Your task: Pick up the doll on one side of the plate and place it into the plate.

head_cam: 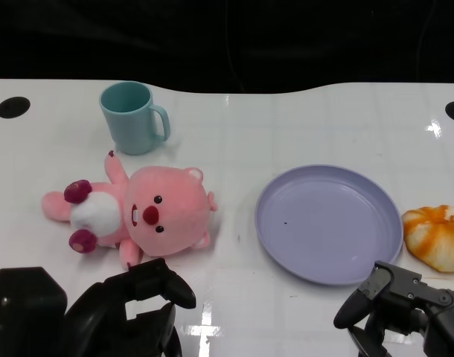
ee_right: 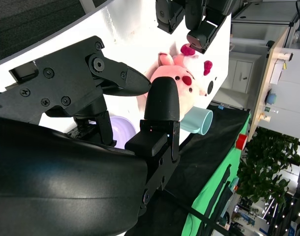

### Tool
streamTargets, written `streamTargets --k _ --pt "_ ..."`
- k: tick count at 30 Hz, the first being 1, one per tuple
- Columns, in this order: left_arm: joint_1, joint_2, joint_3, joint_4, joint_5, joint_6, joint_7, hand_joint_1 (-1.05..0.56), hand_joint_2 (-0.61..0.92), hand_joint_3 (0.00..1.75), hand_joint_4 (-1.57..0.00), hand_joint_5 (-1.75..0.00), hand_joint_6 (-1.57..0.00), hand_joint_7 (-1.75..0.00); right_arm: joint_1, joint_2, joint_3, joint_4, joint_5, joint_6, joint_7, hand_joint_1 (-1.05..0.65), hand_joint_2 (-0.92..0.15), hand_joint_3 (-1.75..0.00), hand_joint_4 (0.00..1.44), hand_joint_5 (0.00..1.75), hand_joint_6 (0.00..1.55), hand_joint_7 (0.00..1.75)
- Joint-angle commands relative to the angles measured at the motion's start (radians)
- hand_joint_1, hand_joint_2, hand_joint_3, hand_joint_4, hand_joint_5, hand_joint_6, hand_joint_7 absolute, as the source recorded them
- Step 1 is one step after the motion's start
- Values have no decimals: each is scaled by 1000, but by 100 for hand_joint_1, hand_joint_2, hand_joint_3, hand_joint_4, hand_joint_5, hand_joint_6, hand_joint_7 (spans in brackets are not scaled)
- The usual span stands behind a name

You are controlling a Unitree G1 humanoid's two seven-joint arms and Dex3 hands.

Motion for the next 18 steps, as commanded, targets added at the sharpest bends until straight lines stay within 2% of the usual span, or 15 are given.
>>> streamTargets --k 1,18 --pt "2 13 9 -5 4 -2 -7 -29 53 111 -77 -175 -69 -156 1 -10 -7 -12 1 5 0 -24 -71 -79 63 166 55 135" --pt "1 15 11 -6 3 -2 -8 -29 54 111 -77 -175 -69 -155 0 -10 -5 -17 -2 16 -1 -24 -72 -77 63 165 56 135"
